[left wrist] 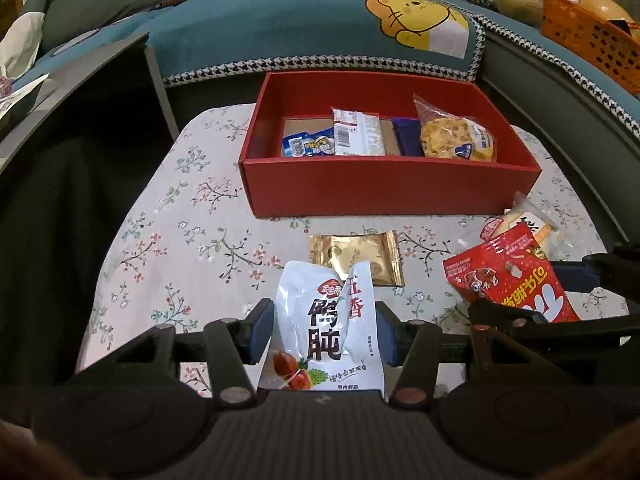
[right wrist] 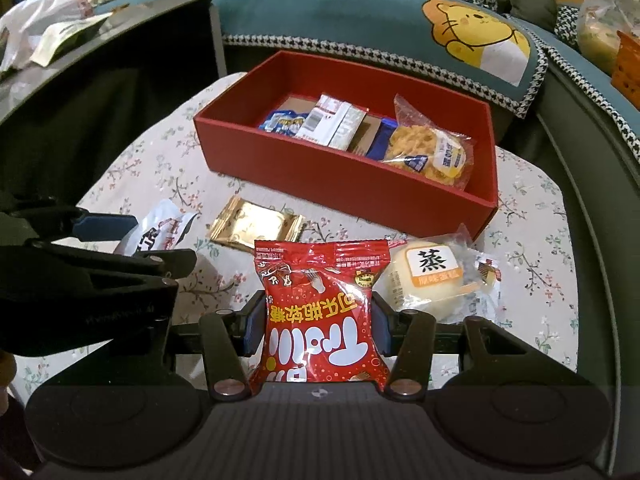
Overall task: Organize snacks
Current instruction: 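Lift and carry duck-neck bag with left tool while right tool carries Trolli bag to box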
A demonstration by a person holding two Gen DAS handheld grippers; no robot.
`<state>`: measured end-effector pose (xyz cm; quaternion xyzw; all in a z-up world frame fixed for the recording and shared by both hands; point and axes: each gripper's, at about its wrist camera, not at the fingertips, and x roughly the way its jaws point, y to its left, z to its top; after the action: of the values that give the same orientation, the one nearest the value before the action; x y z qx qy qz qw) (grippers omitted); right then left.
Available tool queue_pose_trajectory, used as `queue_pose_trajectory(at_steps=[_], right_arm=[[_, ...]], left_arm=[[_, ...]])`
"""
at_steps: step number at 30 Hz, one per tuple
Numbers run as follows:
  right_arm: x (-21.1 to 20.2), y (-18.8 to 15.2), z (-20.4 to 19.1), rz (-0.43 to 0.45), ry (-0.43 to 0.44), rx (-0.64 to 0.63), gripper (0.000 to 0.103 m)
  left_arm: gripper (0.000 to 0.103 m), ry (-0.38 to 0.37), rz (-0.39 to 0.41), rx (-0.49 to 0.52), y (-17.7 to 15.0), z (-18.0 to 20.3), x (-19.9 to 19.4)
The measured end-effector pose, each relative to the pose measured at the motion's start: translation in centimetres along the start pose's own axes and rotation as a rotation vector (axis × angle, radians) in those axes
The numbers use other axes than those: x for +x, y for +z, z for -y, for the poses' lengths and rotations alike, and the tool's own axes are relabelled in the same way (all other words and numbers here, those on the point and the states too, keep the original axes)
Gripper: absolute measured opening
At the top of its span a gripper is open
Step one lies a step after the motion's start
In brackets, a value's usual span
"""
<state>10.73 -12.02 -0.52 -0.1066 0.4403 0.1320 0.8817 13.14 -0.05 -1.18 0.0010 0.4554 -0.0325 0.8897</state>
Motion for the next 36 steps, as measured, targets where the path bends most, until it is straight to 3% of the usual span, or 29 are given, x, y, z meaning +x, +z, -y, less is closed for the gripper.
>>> queue_pose_trajectory(at_steps=[36], right_arm=[[-2.0,2.3,3.4,0.119,-0.018,0.103,0.059]], left_arm=[[0.078,0.016,0.141,0.048,4.5,2.4,-1.7]])
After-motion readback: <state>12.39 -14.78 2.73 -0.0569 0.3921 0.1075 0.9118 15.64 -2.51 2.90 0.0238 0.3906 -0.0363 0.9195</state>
